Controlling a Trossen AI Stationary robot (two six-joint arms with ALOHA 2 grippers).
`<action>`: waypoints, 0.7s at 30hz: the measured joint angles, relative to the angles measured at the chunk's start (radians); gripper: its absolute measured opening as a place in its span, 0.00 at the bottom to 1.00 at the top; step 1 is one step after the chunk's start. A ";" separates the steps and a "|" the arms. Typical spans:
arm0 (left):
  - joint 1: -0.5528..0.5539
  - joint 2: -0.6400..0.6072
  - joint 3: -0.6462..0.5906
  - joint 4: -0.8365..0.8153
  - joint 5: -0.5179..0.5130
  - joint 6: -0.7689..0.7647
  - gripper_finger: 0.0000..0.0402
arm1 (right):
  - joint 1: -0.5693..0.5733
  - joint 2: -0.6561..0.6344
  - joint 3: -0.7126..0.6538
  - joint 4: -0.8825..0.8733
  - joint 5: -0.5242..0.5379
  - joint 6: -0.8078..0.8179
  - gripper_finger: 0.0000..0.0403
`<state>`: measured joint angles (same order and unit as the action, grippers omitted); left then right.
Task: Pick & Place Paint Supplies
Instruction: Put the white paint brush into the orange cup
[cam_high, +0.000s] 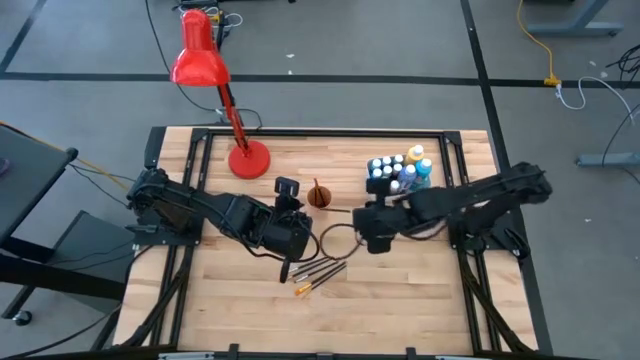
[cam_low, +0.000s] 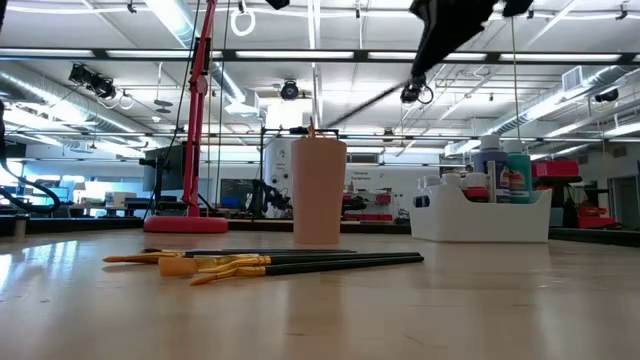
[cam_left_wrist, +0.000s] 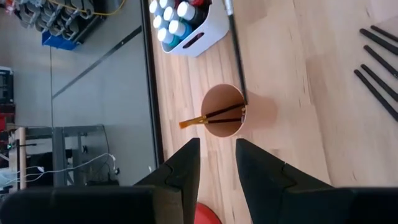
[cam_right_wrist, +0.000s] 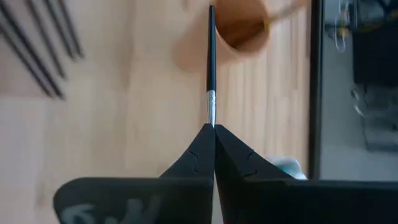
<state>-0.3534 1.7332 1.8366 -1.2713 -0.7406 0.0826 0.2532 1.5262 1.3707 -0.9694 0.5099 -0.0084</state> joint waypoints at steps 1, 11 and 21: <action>0.000 0.000 0.000 -0.001 0.000 0.000 0.28 | -0.013 0.024 0.022 -0.034 0.003 -0.003 0.00; 0.000 0.000 0.000 -0.003 0.000 0.005 0.28 | -0.122 0.167 0.148 -0.066 -0.070 -0.240 0.00; 0.000 0.000 0.000 -0.007 0.008 0.003 0.28 | -0.202 0.247 0.149 0.042 -0.098 -0.411 0.02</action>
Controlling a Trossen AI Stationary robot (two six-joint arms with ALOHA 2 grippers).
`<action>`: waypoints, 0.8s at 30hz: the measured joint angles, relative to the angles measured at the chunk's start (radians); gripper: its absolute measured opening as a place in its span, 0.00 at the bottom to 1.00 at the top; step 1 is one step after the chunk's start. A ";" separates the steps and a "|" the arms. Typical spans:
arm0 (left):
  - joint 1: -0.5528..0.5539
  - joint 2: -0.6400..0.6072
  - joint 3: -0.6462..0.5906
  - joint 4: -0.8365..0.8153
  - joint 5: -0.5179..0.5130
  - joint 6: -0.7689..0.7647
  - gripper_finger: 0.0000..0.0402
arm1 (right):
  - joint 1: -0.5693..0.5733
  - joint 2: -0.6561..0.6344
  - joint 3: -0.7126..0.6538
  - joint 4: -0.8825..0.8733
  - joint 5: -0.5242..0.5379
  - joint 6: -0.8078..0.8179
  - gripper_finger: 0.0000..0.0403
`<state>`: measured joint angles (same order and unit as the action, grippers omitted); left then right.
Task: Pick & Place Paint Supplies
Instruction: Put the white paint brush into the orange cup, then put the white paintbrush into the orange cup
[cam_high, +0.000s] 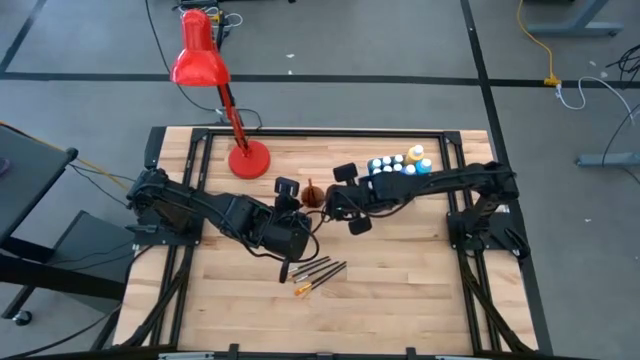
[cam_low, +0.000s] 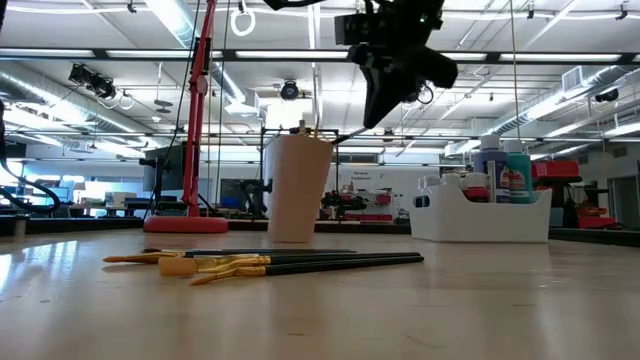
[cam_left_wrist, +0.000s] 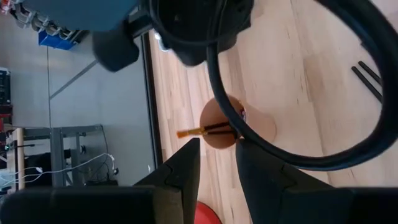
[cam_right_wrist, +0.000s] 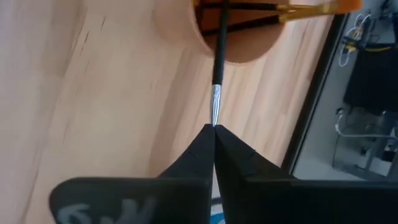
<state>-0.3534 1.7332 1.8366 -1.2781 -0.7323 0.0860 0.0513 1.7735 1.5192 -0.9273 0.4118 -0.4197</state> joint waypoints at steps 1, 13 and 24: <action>0.000 0.000 0.000 -0.002 0.004 0.000 0.28 | -0.004 0.001 0.000 0.016 -0.001 -0.008 0.03; 0.001 0.000 0.000 -0.015 0.011 0.000 0.28 | -0.009 0.000 0.000 0.069 0.078 -0.130 0.19; 0.001 0.000 0.000 -0.021 0.011 -0.006 0.28 | 0.000 -0.003 0.000 0.071 0.270 -0.125 0.30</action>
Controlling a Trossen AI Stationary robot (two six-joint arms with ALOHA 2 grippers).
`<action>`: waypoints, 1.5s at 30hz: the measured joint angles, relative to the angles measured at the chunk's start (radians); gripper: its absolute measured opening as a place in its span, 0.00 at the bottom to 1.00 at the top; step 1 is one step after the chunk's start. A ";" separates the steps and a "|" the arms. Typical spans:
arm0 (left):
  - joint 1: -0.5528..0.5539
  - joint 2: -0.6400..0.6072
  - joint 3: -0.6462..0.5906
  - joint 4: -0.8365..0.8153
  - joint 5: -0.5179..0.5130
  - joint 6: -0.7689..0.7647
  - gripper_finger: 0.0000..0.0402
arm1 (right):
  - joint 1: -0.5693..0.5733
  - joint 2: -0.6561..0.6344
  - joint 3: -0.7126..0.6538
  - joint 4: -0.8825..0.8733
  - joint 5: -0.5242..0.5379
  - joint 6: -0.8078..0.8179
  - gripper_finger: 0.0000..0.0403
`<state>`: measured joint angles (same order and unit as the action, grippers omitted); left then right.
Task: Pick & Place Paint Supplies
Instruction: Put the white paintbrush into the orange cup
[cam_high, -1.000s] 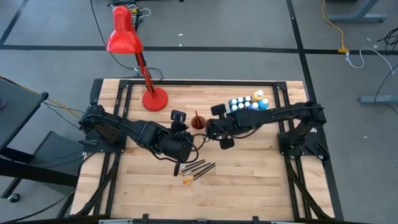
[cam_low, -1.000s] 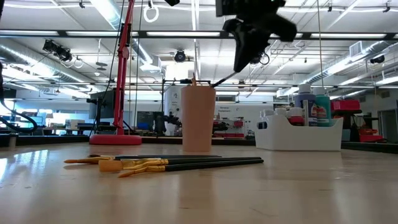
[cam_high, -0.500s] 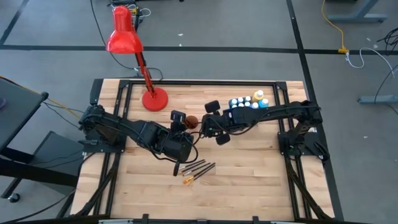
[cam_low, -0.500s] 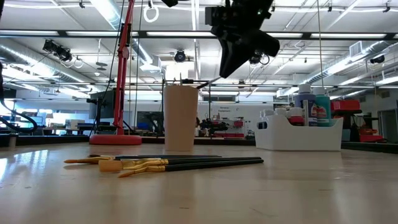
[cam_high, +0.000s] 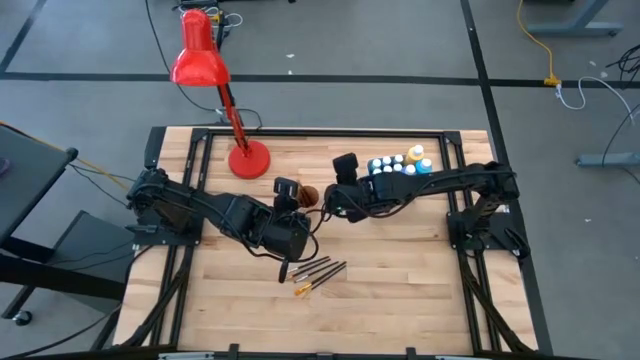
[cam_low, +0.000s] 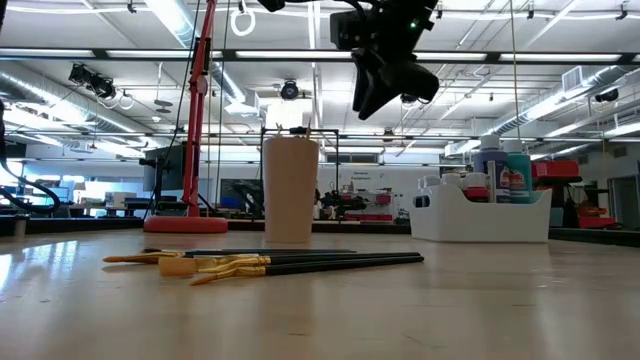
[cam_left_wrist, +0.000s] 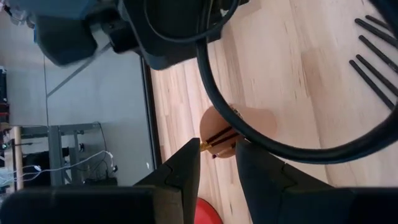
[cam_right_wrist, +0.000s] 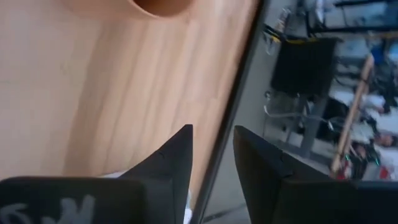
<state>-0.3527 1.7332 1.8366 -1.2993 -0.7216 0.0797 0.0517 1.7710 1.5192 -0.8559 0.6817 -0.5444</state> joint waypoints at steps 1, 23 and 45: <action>0.000 0.000 0.000 -0.001 0.000 -0.017 0.28 | 0.005 -0.003 0.000 -0.006 0.019 0.023 0.30; -0.224 -0.289 -0.690 0.595 -0.201 -0.617 0.28 | 0.311 -0.447 -0.402 0.170 -0.105 0.616 0.24; -0.322 -0.119 -1.230 1.593 0.078 -0.737 0.28 | 0.351 -0.426 -1.040 1.400 -0.294 0.606 0.24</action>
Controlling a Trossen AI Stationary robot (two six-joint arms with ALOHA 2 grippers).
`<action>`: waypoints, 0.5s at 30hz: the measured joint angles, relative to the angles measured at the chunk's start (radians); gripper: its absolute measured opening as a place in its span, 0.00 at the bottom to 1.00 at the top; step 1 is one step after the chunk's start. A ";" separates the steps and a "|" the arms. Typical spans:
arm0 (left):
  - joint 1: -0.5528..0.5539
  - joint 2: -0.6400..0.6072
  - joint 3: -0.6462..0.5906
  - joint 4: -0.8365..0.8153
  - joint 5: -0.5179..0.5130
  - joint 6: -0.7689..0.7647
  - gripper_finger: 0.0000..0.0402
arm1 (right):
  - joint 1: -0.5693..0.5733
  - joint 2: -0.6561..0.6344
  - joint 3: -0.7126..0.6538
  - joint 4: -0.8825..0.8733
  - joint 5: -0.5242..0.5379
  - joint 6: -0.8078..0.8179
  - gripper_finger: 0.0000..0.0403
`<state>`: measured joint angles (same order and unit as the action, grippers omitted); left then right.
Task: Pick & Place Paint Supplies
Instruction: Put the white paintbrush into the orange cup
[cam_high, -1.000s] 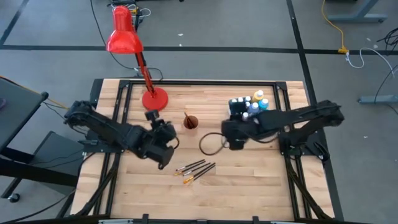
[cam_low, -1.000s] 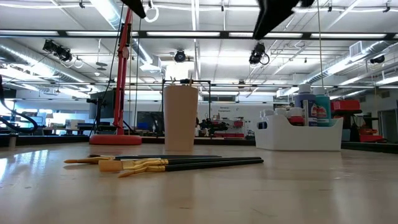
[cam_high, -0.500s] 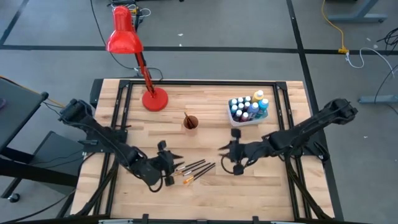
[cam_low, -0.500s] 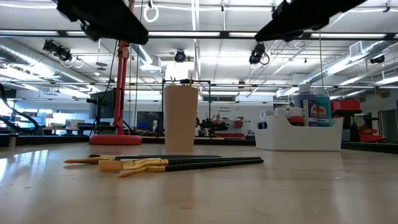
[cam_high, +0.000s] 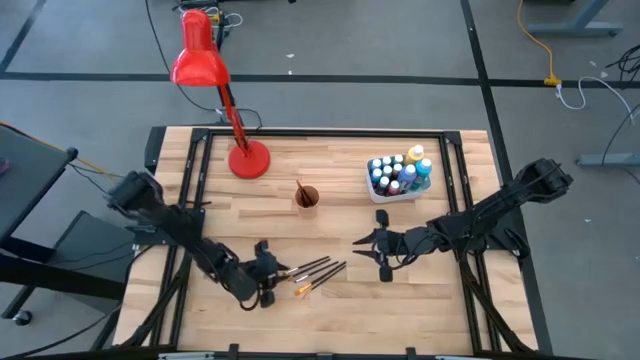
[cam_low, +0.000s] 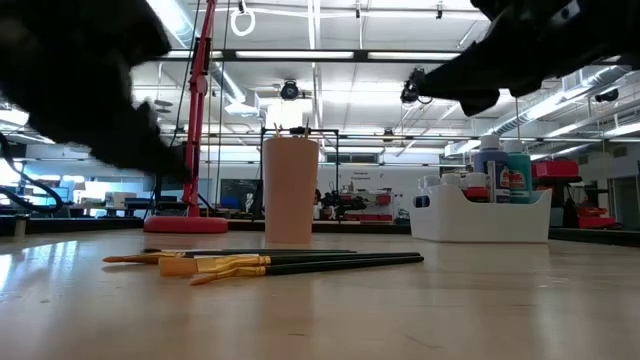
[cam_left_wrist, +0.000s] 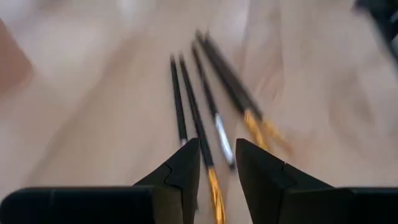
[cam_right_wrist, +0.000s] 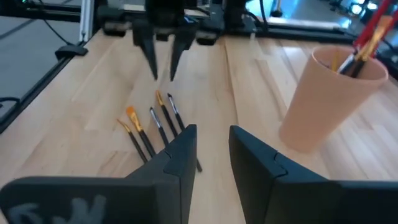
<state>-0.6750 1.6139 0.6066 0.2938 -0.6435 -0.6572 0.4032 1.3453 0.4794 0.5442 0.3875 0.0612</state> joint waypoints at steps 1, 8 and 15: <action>-0.001 0.032 0.009 -0.002 0.009 -0.013 0.28 | 0.000 0.000 -0.005 0.001 0.006 0.013 0.24; -0.031 0.127 0.029 -0.001 -0.049 0.003 0.28 | 0.000 0.000 -0.010 0.006 0.014 0.036 0.24; -0.039 0.127 0.030 -0.093 -0.059 -0.019 0.28 | -0.001 0.000 -0.010 0.026 0.014 0.032 0.24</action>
<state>-0.7136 1.7412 0.6365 0.2008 -0.7024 -0.6765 0.4026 1.3453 0.4698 0.5699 0.4019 0.0933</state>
